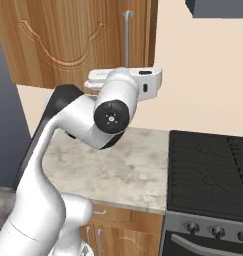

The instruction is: Move the mayonnaise and condiment bottle from the cabinet to the dining counter.

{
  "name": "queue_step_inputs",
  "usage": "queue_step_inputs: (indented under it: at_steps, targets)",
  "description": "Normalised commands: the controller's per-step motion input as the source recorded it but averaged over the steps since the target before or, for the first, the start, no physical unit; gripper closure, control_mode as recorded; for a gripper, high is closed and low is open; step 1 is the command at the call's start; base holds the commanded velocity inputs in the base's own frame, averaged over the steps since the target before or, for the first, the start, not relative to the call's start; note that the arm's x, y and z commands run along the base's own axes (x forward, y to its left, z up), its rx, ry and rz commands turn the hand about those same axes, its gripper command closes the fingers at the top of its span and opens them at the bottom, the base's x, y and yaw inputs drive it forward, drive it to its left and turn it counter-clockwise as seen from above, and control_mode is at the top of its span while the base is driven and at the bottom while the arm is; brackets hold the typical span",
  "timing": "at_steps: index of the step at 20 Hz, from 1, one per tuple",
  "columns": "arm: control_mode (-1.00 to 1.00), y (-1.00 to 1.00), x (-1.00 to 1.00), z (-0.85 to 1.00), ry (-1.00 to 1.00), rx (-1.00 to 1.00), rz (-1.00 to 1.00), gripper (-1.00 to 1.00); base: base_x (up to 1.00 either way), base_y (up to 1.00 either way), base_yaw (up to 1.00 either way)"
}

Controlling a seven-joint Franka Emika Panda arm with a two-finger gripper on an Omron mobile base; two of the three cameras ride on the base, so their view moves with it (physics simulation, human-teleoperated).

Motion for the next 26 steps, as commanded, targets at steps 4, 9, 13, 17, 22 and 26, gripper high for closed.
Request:
queue_step_inputs:
  at_steps: [4,9,13,17,22,26]
  targets:
    - [-1.00,-0.67,0.14,0.01,0.05,0.14,0.20,1.00,0.00,0.00,0.00]
    - [-1.00,-0.50,0.15,0.00,0.10,0.23,0.18,1.00,0.00,0.00,0.00]
    - [-1.00,-0.23,0.37,0.00,0.35,0.28,0.18,1.00,0.00,0.00,0.00]
    - [-1.00,-0.27,0.29,0.00,0.34,0.30,0.19,1.00,0.00,0.00,0.00]
    - [-1.00,-0.26,0.25,-0.01,0.14,0.37,0.17,1.00,0.00,0.00,0.00]
    - [-1.00,-0.08,0.34,-0.18,0.01,0.38,0.16,1.00,0.00,0.00,0.00]
